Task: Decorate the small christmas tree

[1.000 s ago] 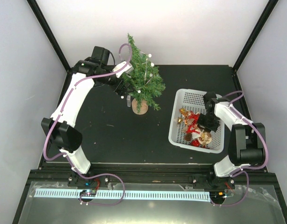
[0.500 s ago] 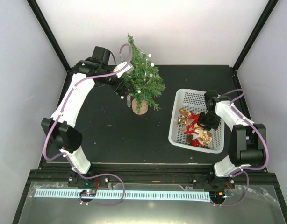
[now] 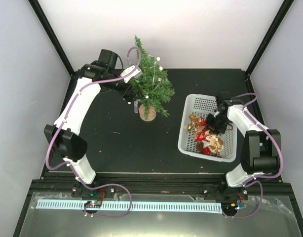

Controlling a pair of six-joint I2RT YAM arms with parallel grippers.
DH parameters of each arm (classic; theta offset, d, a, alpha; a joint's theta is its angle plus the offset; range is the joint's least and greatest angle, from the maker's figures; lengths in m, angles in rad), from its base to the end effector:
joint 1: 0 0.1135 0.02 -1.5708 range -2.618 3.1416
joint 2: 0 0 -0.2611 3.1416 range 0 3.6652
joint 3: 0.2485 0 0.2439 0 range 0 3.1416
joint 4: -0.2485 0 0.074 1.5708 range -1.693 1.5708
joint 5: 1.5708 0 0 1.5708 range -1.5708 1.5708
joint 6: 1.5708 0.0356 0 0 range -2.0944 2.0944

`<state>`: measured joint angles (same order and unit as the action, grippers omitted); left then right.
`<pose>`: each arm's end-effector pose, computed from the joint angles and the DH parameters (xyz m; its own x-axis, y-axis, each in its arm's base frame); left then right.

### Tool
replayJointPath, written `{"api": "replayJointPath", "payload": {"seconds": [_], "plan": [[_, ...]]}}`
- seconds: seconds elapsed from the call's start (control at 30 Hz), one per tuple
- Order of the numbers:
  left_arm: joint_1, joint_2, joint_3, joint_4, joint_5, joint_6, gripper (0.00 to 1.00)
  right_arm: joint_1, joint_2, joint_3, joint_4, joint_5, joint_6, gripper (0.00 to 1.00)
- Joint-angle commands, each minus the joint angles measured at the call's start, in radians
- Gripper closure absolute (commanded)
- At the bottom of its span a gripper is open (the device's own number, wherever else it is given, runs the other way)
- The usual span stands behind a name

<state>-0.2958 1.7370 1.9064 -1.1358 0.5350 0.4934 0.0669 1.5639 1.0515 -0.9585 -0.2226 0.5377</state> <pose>0.3253 -0.1181 0.3839 -0.4432 0.5610 -0.6992 0.8377 0.5368 -0.1003 0.2634 0.0255 0.2028 -0.8973 0.4405 0.0268 0.4336 0.8686 0.2397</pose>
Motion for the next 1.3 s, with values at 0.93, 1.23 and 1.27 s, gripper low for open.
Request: {"api": "replayJointPath", "payload": {"seconds": [0.93,1.23,1.27], "plan": [[-0.007,-0.110,-0.099,0.041,-0.146,0.004,0.01,-0.004,0.037,0.166,0.054,0.002,0.019,0.99],[-0.003,-0.188,-0.164,0.019,-0.151,0.025,0.01,-0.003,-0.224,0.019,0.104,-0.139,-0.022,0.99],[-0.003,-0.193,-0.164,0.014,-0.150,0.026,0.01,-0.003,-0.247,0.006,0.112,-0.172,-0.024,0.99]]}}
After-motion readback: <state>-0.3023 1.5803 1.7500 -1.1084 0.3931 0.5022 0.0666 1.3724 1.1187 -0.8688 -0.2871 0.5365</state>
